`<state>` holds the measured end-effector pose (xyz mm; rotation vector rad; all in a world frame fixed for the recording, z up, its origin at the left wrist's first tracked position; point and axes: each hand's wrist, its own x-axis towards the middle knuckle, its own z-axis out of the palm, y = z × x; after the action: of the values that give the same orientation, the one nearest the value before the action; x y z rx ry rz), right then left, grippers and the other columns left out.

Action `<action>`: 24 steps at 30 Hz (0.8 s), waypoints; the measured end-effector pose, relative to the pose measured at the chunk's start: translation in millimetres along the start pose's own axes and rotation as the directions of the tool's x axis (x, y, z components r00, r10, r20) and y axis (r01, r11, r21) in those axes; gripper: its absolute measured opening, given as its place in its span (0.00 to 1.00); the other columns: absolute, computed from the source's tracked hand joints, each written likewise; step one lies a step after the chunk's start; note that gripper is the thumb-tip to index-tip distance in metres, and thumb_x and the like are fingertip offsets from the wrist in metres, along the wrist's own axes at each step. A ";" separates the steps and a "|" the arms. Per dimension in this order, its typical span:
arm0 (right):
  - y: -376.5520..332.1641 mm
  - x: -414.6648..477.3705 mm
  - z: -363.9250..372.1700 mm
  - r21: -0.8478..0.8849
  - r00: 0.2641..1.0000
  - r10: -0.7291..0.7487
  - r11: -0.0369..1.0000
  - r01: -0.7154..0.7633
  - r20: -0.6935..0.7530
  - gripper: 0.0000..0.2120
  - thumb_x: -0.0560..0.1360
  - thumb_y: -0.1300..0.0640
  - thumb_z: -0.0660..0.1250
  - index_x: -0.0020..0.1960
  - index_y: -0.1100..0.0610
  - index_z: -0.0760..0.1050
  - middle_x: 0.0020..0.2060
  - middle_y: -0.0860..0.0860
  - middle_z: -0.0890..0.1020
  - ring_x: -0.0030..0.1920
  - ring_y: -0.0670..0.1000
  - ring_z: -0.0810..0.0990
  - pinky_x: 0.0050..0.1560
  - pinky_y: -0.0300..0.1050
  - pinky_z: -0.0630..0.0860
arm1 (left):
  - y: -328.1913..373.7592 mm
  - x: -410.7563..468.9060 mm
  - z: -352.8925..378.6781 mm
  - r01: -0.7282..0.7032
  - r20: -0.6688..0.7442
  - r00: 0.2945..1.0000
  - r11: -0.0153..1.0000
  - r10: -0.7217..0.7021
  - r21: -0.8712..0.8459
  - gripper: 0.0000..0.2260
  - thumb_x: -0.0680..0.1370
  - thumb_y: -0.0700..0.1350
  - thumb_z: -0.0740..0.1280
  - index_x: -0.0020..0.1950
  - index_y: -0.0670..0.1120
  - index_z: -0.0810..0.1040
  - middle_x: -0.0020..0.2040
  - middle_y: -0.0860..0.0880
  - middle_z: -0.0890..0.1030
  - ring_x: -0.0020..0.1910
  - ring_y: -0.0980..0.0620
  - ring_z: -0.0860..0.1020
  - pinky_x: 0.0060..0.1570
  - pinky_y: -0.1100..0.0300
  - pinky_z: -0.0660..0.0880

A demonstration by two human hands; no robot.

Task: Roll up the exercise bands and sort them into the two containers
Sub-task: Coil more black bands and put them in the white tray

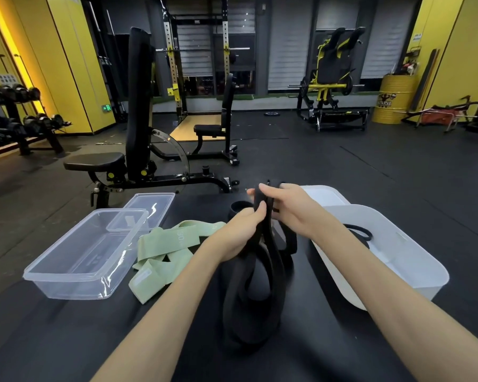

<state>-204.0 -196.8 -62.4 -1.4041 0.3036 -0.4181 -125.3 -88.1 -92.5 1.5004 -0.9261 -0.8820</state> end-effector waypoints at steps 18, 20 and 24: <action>-10.0 -1.2 3.4 0.047 0.967 0.174 0.982 -0.185 0.186 0.18 0.78 0.44 0.61 0.42 0.56 0.80 0.39 0.53 0.77 0.36 0.52 0.72 0.38 0.45 0.74 | 21.2 -7.8 -5.7 -0.165 -0.102 0.980 0.985 0.168 0.044 0.12 0.83 0.49 0.58 0.46 0.44 0.74 0.32 0.54 0.78 0.32 0.57 0.77 0.36 0.64 0.72; -11.2 -2.8 4.1 0.005 0.965 0.188 0.981 -0.192 0.183 0.14 0.78 0.48 0.62 0.43 0.57 0.77 0.37 0.52 0.75 0.34 0.51 0.69 0.35 0.44 0.71 | 25.6 -9.3 -5.0 -0.086 -0.081 0.993 0.995 0.089 0.041 0.13 0.81 0.53 0.60 0.46 0.44 0.73 0.36 0.52 0.80 0.37 0.56 0.78 0.39 0.61 0.75; -22.0 0.3 3.4 0.180 0.972 0.213 0.957 -0.229 0.103 0.15 0.81 0.54 0.55 0.51 0.62 0.77 0.44 0.54 0.83 0.45 0.52 0.82 0.41 0.46 0.76 | 9.9 -20.6 -7.0 -0.104 0.135 0.987 0.983 0.083 0.152 0.13 0.81 0.47 0.62 0.52 0.39 0.80 0.49 0.48 0.84 0.48 0.55 0.81 0.56 0.63 0.75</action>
<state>-204.4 -196.3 -40.1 -1.1807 0.3395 -0.1981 -128.3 -67.4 -81.1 1.5348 -1.1757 -0.8598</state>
